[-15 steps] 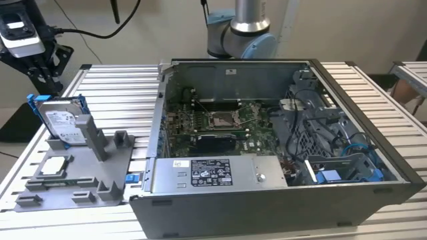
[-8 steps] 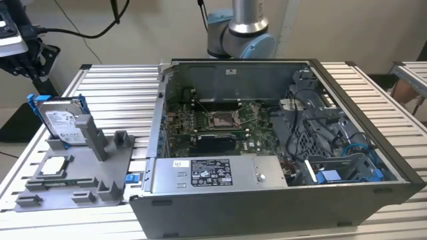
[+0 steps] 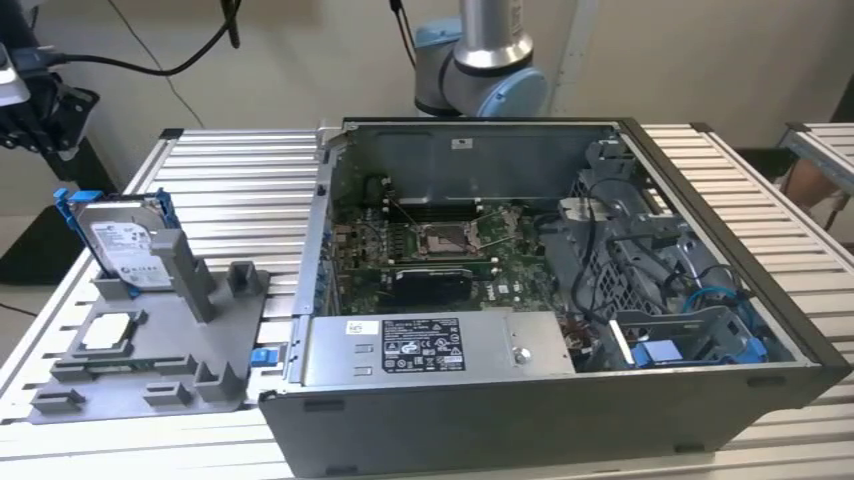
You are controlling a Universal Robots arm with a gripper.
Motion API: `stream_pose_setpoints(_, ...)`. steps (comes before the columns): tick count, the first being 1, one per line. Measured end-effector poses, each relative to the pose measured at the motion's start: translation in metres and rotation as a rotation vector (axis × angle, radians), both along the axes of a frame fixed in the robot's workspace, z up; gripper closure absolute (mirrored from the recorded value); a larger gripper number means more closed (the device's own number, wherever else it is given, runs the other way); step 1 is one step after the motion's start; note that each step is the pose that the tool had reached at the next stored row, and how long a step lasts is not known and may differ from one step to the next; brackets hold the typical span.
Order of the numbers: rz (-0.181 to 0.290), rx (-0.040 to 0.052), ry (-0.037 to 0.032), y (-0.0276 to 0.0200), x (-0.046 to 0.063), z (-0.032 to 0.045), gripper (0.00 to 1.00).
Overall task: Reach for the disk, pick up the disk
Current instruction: 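Reach for the disk, then pick up the disk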
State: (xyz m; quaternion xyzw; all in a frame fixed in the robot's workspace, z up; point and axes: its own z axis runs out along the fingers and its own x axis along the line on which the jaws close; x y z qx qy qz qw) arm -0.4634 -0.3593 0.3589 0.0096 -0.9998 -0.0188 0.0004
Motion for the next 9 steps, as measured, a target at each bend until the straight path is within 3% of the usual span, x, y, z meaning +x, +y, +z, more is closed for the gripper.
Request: stream_pose_setpoints(9,0.0,0.0001,-0.0001,0.0004,-0.0012,0.0,1.0)
